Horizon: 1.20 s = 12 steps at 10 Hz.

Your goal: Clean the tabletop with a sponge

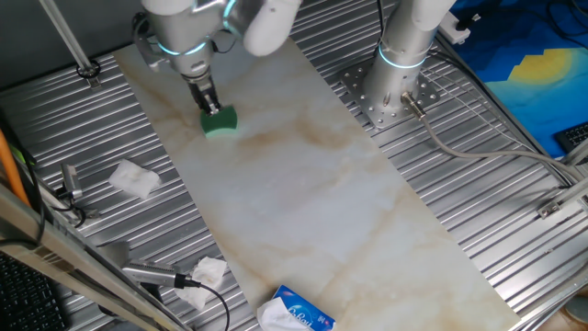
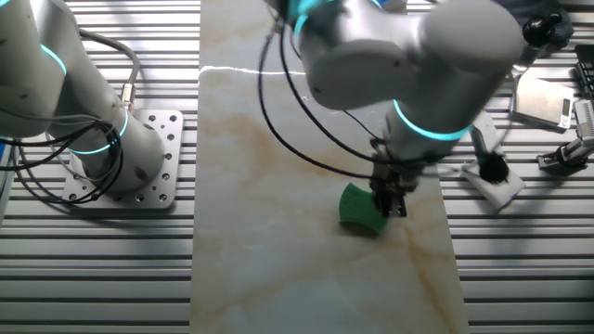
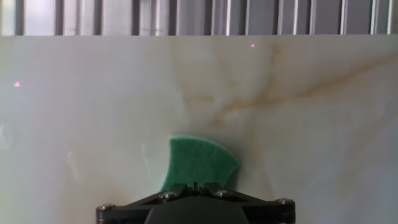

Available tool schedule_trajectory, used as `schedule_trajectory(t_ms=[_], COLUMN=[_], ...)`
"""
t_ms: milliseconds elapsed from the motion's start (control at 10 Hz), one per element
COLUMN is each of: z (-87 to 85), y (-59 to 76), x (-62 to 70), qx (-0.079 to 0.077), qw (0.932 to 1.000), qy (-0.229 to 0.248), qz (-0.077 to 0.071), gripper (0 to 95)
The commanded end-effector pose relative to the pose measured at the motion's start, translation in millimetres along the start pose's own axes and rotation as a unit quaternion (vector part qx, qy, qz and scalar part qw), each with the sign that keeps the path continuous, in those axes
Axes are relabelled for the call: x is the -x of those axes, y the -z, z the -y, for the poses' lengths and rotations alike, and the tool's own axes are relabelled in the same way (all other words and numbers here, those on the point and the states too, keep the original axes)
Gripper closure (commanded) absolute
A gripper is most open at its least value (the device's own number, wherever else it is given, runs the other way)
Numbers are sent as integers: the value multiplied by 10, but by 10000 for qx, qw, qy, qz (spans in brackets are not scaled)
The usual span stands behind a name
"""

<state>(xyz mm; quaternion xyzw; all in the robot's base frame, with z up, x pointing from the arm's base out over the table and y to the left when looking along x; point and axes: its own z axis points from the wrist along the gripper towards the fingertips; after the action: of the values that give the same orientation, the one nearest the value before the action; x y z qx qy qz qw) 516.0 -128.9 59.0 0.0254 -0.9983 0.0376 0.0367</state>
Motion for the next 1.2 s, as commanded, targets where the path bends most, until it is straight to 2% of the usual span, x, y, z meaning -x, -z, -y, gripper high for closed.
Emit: schedule_trajectory(t_ms=[100, 300, 500, 800, 1200], z=[9, 9, 9, 10, 1], y=[32, 33, 32, 29, -15], x=[-32, -32, -31, -36, -41], qx=[423, 444, 554, 602, 690], qw=[9960, 9938, 9905, 9904, 9900], qy=[-659, -895, -1154, -1131, -1133], qz=[-433, -488, -500, -519, -473], gripper=[950, 950, 950, 950, 950])
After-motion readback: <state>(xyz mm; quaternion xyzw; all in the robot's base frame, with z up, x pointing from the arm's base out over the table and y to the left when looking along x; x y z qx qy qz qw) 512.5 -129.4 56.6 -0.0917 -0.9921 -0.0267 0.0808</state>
